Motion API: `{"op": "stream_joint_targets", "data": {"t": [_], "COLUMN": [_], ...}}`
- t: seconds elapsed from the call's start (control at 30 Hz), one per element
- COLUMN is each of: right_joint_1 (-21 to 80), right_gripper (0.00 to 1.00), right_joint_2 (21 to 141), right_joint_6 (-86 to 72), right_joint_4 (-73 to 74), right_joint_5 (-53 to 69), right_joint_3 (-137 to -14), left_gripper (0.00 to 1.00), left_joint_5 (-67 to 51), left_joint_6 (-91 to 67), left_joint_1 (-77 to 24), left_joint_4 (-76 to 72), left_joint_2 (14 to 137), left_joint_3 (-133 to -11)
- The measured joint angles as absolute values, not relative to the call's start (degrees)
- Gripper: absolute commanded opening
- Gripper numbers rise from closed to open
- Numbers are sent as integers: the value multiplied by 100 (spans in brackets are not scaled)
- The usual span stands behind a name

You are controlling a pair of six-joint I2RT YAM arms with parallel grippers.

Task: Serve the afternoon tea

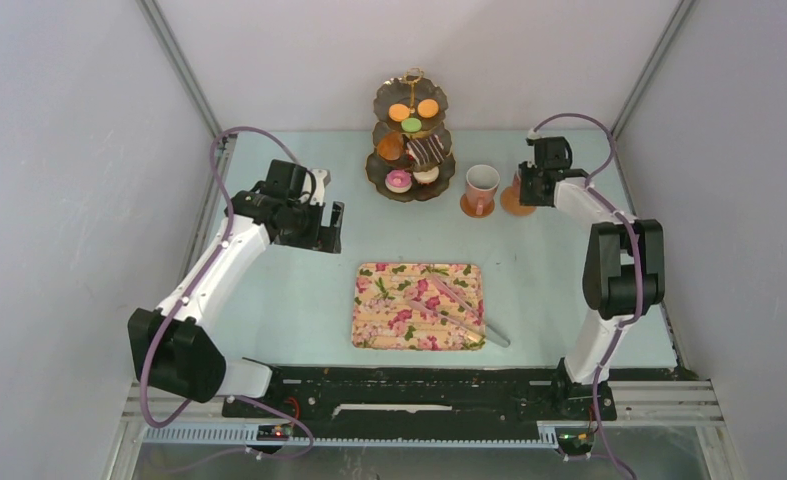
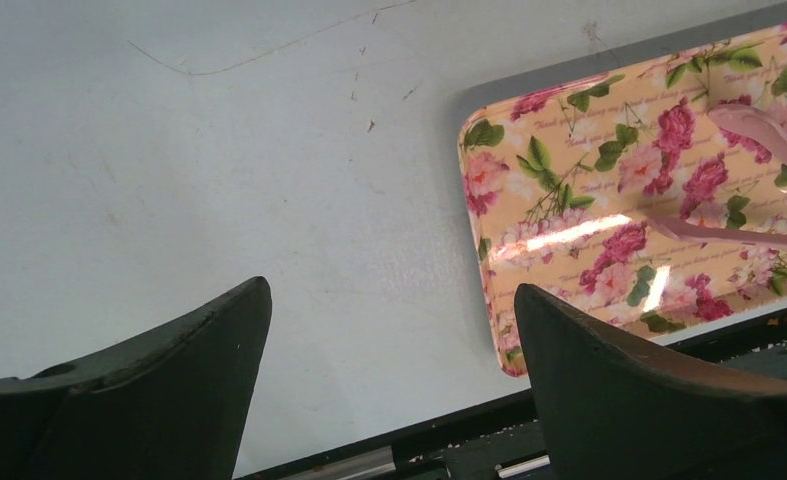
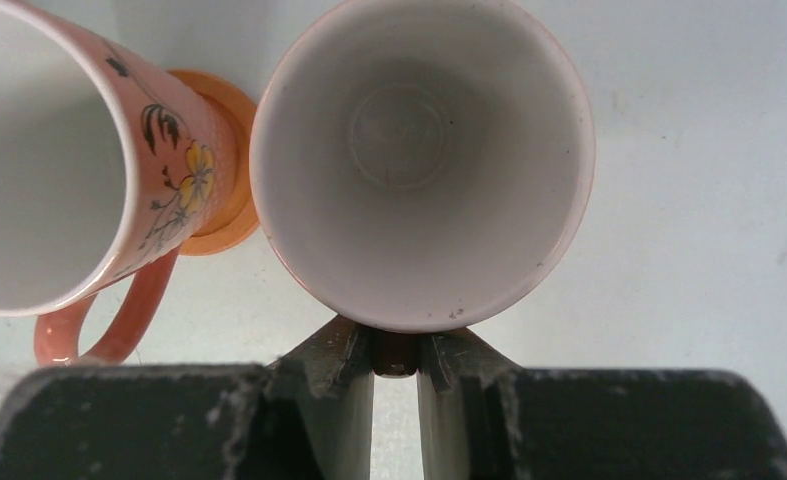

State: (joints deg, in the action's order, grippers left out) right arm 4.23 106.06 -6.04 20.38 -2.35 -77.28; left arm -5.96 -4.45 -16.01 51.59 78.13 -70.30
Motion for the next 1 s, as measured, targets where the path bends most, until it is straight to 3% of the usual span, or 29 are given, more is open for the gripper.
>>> {"op": "stream_joint_targets", "data": {"t": [0.7, 0.77, 0.87, 1.0], "right_joint_1": [473, 473, 473, 484], "right_gripper": [0, 9, 34, 49], "right_joint_2": [11004, 11004, 11004, 10980], "right_joint_6": [-602, -602, -604, -626], "right_joint_4": [2128, 2126, 2130, 2143], "right_joint_5": [-298, -305, -311, -408], "right_joint_3": [-7743, -7743, -7743, -7778], "left_gripper": [98, 98, 98, 98], "left_joint_5": [-510, -510, -510, -510], "left_joint_6": [-445, -445, -445, -443], "left_joint_1": [-1601, -1601, -1601, -1601], "left_joint_4": [5179, 5181, 5183, 5194], "left_joint_2": [7793, 7793, 7795, 7793], "left_joint_3": [-7030, -7030, -7030, -7030]}}
